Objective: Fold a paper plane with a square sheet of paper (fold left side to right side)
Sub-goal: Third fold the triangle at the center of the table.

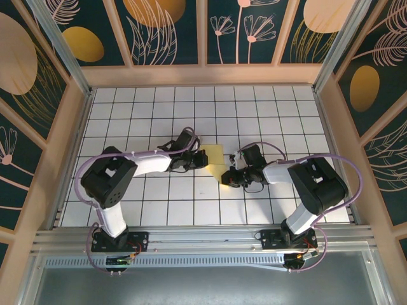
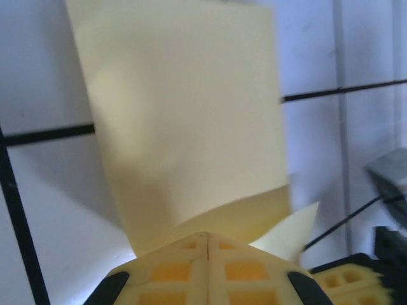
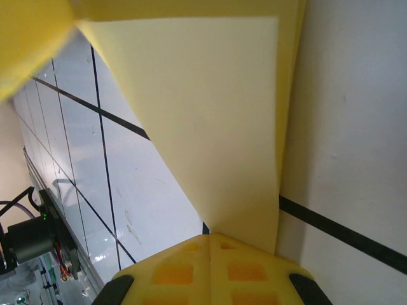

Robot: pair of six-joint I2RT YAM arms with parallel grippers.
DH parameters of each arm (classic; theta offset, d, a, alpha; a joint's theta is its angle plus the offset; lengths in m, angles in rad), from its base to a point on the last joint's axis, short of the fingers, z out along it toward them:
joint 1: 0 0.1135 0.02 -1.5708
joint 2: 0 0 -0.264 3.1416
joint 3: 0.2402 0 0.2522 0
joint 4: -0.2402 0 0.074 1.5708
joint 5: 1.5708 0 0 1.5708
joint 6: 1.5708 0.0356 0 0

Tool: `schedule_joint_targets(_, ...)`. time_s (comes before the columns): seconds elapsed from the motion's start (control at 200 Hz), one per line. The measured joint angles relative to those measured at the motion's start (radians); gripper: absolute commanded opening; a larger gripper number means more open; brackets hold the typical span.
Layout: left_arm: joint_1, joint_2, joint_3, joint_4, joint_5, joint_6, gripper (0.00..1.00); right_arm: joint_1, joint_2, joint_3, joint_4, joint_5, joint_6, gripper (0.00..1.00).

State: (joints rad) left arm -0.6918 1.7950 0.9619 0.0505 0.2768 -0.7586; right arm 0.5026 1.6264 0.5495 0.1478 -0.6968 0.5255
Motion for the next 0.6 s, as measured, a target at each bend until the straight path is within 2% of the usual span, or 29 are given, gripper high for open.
schedule_joint_targets(0.21, -0.005, -0.131, -0.093, 0.074, 0.018, 0.002, 0.02, -0.005, 0.006, 0.000, 0.003, -0.011, -0.009, 0.00)
schedule_joint_targets(0.596, -0.094, -0.031, -0.111, 0.168, 0.089, -0.027, 0.01, -0.005, 0.006, 0.000, 0.002, -0.011, -0.018, 0.00)
